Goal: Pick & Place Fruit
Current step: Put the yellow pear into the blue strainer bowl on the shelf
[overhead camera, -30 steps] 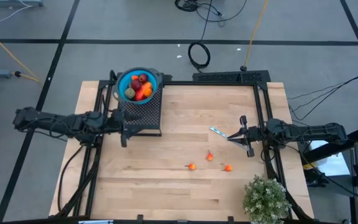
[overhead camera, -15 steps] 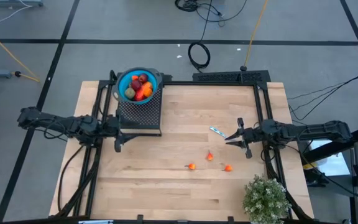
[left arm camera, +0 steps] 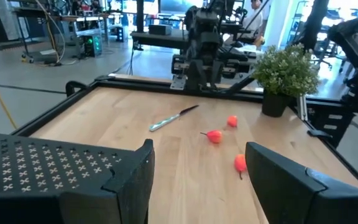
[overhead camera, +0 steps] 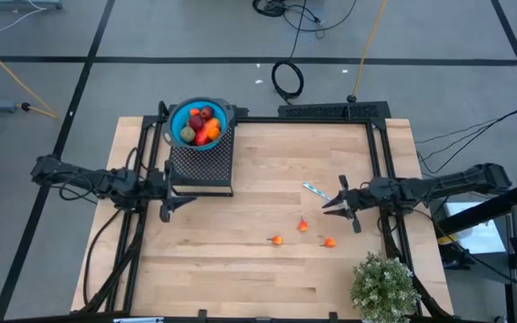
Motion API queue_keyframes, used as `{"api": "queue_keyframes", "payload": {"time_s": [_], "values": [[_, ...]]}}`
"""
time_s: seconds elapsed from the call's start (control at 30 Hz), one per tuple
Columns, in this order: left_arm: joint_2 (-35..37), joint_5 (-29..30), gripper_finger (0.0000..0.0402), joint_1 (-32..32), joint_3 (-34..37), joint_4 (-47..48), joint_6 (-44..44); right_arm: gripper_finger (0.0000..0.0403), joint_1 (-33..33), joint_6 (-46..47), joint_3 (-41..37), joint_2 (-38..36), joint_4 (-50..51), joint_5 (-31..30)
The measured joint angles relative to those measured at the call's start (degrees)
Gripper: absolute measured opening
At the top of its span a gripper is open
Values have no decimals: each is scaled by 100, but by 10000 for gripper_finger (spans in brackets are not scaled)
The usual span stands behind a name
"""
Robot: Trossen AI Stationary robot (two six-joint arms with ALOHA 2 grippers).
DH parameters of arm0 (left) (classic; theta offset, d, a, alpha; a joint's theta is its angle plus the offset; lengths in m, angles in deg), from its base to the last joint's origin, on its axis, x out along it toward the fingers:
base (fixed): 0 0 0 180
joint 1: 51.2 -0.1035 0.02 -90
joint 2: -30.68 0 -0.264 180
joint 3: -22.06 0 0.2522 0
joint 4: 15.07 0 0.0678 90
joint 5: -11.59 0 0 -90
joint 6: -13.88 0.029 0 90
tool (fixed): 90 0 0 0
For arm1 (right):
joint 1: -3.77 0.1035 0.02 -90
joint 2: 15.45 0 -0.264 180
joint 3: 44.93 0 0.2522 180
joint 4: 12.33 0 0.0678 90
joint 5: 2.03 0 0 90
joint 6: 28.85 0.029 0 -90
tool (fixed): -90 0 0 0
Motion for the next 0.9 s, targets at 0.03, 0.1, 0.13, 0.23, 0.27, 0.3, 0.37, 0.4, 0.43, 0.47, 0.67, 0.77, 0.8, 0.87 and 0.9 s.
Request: {"api": "queue_keyframes", "payload": {"time_s": [0.03, 0.1, 0.13, 0.23, 0.27, 0.3, 0.37, 0.4, 0.43, 0.47, 0.67, 0.77, 0.8, 0.87, 0.9], "values": [[24, 0, 251, 10, 18, -6, -2, 76, 99, -27, 68, 64, 4, -64], [64, 2, 251, 44, 65, -6, 4, 76, 285, -77, 218, 228, 6, -100], [79, 2, 251, 58, 94, -8, 5, 76, 385, -75, 291, 322, 4, -158], [118, 2, 251, 100, 189, -4, -4, 75, 717, -82, 501, 688, 25, -387], [128, 2, 251, 113, 217, -1, -3, 75, 835, -98, 572, 831, 33, -457], [129, 2, 251, 121, 233, -4, -4, 75, 954, -107, 647, 994, 48, -550], [128, 4, 251, 146, 235, -6, -27, 75, 1183, -124, 806, 1340, 47, -792], [128, 2, 250, 154, 235, -22, -28, 75, 1292, -178, 893, 1531, 48, -879], [128, 4, 251, 165, 235, -27, -23, 75, 1393, -257, 982, 1727, 48, -986], [128, 3, 251, 185, 235, -21, -17, 75, 1488, -342, 1069, 1927, 49, -1092], [125, 2, 251, 247, 235, -57, -11, 75, 1735, -845, 1663, 3106, 96, -1418], [125, 3, 251, 271, 235, -61, -21, 80, 1735, -1055, 1948, 3636, 110, -1393], [125, 2, 251, 276, 235, -58, -21, 85, 1735, -1134, 2040, 3802, 143, -1391], [125, 2, 251, 295, 235, -58, -19, 101, 1735, -1250, 2206, 4099, 310, -1408], [125, 2, 251, 301, 235, -58, -19, 110, 1735, -1296, 2279, 4228, 399, -1414]]}}
